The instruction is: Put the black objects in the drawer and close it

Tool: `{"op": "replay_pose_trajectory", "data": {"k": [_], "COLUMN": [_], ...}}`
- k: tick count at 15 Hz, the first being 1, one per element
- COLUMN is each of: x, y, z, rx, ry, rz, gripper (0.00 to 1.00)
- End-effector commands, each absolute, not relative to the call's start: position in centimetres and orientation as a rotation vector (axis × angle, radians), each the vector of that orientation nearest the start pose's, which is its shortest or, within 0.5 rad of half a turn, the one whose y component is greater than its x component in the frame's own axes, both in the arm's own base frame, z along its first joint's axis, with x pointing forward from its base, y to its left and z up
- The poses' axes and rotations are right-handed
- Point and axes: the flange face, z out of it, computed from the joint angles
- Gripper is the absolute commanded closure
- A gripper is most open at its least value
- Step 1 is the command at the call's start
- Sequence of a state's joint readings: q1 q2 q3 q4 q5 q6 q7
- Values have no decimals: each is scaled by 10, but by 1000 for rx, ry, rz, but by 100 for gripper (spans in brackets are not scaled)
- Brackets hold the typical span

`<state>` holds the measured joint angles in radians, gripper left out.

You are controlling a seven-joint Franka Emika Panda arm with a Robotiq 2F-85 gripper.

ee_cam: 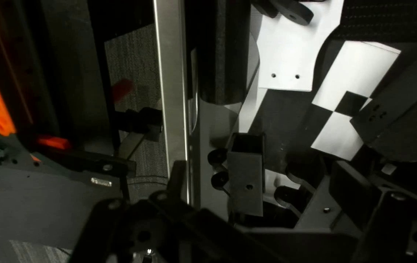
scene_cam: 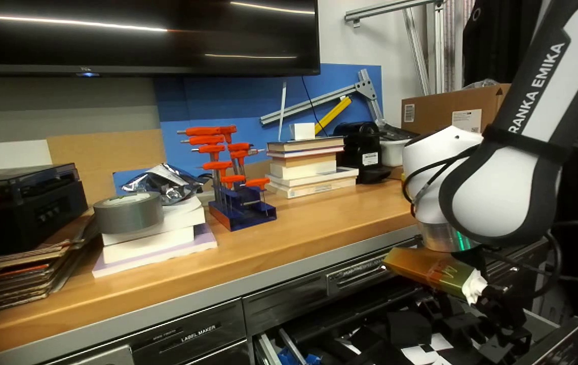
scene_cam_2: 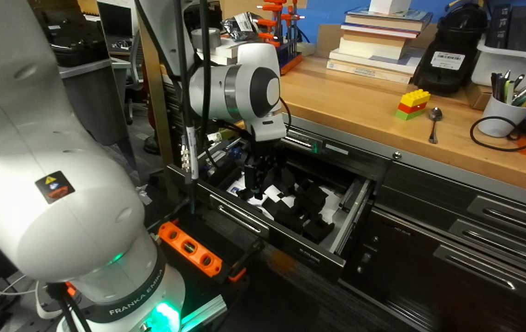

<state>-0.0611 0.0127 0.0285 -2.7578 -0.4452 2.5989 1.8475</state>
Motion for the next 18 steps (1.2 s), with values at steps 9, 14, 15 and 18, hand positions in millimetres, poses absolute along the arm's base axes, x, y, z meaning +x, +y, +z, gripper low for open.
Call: {"op": "replay_pose_trajectory", "data": {"k": [9, 14, 15, 18], "x": [358, 351, 349, 346], "y": [3, 7, 7, 6], "z": [171, 162, 161, 157], "rx": [-2333, -2237, -2224, -2203], "ry": [2436, 2478, 2484, 2488], "rz": [208, 371, 408, 472], "gripper": [0, 0, 0, 0]}}
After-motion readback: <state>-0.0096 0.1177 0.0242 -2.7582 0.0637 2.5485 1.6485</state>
